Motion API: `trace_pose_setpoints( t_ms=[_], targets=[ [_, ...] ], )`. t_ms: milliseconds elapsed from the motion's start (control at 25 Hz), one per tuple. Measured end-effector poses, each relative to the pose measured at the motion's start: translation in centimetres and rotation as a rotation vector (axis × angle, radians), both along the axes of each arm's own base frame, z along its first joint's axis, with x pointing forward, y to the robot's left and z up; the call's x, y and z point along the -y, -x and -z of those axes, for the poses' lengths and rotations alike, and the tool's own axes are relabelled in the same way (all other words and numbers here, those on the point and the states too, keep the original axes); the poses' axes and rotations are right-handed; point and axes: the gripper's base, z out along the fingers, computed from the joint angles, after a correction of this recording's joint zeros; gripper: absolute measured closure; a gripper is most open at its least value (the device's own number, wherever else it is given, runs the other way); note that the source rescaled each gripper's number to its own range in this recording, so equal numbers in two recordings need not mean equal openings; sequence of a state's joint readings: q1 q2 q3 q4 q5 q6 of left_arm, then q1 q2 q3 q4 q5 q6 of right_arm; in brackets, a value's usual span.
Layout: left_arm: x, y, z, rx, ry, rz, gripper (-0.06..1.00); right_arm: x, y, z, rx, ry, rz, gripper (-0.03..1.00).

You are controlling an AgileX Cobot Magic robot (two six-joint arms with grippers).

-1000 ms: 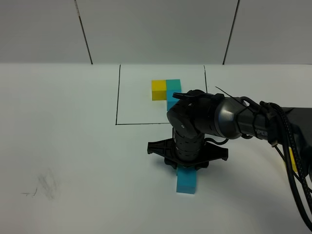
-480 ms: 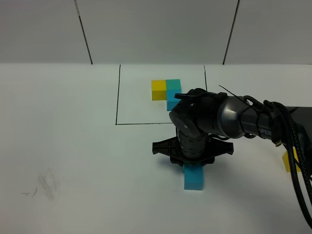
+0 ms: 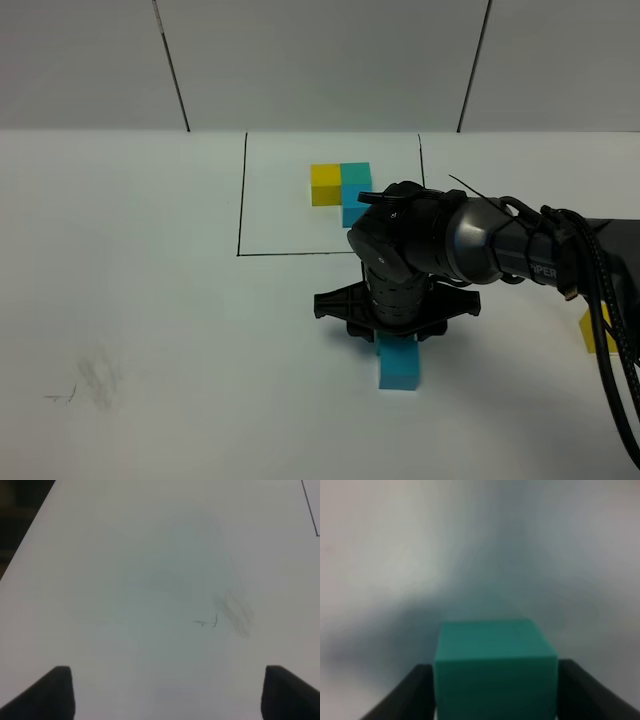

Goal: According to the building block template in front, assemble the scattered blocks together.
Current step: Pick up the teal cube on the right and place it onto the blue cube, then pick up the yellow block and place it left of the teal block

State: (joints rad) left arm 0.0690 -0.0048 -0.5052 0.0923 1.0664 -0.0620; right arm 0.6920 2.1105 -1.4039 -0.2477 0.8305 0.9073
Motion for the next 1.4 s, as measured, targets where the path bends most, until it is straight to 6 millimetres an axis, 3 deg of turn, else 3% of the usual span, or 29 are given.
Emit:
trace_pose_setpoints(
  t_ms=[200,360,480,640,760,1000,1120,1240,1400],
  targets=[
    [0.0,0.0,0.0,0.0,0.0,0.0,0.14,0.1,0.0,-0.2,-0.001,0.011,-0.003,0.74],
    [0.0,0.0,0.0,0.0,0.0,0.0,0.14,0.3,-0.1,-1.6,0.033,0.024,-0.023,0.57],
    [0.0,0.0,0.0,0.0,0.0,0.0,0.14,0.4,-0.4,-3.3,0.076,0.024,-0.04,0.45],
    [0.0,0.0,0.0,0.0,0.0,0.0,0.14,0.4,-0.6,-5.8,0.11,0.034,-0.086,0.41],
    [0.0,0.0,0.0,0.0,0.0,0.0,0.14,1.1,-0.6,-9.2,0.161,0.08,-0.084,0.39],
    [0.0,0.0,0.0,0.0,0.0,0.0,0.14,5.8,-0.4,-16.5,0.323,0.281,-0.045,0.17],
    [0.0,0.0,0.0,0.0,0.0,0.0,0.14,8.6,-0.2,-19.6,0.366,0.325,-0.101,0.13],
    [0.0,0.0,0.0,0.0,0.0,0.0,0.14,11.7,0.5,-22.2,0.363,0.305,-0.126,0.18],
    [0.0,0.0,0.0,0.0,0.0,0.0,0.14,15.8,1.6,-24.9,0.371,0.269,-0.114,0.33]
  ],
)
